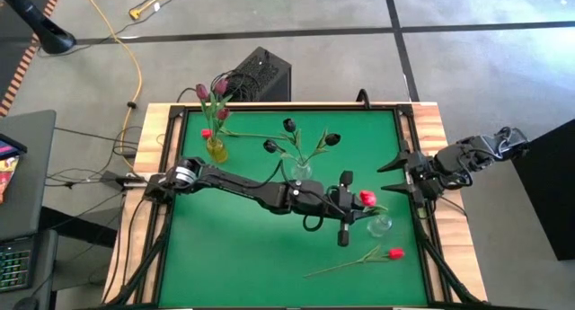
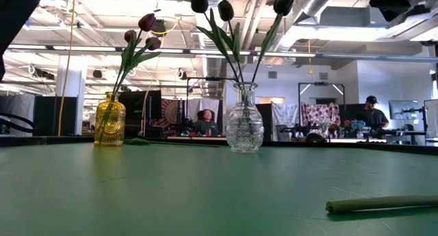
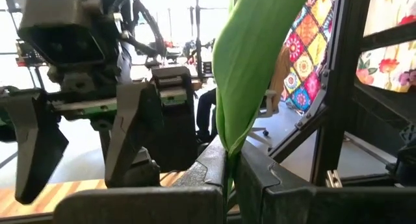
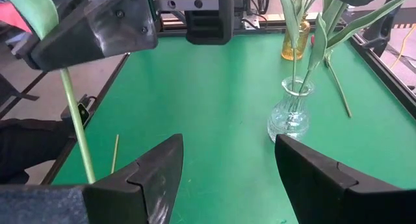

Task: Sort flowers into vase by color
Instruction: Put the center red flower into the right transparent vase

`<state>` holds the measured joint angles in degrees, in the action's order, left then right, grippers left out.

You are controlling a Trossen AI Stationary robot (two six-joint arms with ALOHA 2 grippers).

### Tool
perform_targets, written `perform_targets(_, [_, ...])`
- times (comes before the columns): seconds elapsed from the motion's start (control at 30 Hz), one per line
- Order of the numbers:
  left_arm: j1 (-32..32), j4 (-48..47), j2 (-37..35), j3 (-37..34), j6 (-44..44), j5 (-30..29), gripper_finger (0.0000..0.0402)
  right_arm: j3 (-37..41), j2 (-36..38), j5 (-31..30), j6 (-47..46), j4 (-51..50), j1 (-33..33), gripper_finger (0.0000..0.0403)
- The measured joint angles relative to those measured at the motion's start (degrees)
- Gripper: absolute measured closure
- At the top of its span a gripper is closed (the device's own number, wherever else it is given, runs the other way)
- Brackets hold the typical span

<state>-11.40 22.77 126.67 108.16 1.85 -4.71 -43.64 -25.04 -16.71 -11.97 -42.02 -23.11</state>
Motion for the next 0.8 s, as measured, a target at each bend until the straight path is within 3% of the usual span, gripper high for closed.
perform_targets(0.8, [1.16, -2.91, 0.0, -0.01, -0.02, -0.24, 0.0402, 0.0, 0.0, -0.04, -0.01, 0.0, 0.0, 0.0133])
